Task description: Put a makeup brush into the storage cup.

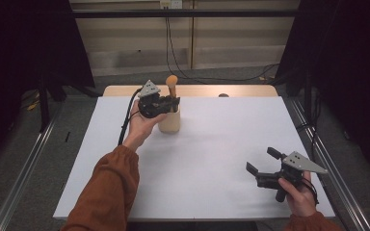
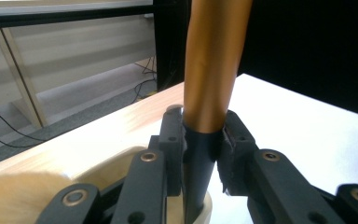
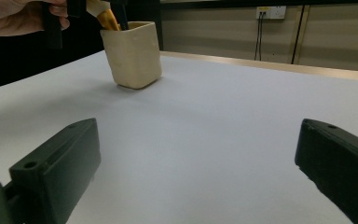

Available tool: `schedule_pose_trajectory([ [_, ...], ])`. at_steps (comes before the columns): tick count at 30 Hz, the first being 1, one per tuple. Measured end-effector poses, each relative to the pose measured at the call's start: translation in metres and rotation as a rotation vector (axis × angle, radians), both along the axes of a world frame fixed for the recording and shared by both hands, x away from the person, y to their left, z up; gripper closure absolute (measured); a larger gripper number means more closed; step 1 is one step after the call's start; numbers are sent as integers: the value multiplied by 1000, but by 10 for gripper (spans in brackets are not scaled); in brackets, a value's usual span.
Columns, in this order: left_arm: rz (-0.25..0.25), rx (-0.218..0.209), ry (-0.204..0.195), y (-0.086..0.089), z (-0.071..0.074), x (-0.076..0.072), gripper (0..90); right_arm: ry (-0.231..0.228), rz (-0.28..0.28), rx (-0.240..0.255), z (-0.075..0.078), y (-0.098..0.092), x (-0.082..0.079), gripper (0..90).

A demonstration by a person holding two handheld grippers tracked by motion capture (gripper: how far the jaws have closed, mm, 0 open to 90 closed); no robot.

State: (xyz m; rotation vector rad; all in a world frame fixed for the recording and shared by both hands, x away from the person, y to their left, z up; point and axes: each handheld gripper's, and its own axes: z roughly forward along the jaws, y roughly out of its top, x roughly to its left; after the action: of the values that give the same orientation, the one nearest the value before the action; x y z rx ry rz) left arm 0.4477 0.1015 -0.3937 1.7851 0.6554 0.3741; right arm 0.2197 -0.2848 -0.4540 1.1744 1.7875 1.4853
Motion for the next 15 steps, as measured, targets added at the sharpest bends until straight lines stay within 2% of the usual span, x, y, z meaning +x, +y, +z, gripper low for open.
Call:
schedule_pose_trajectory([
  [8,-8,27,14,-2,-6,1,738,-6,8,-13,0,0,0,0],
  [15,-11,57,25,-4,-12,2,731,-3,9,-5,-1,1,0,0],
])
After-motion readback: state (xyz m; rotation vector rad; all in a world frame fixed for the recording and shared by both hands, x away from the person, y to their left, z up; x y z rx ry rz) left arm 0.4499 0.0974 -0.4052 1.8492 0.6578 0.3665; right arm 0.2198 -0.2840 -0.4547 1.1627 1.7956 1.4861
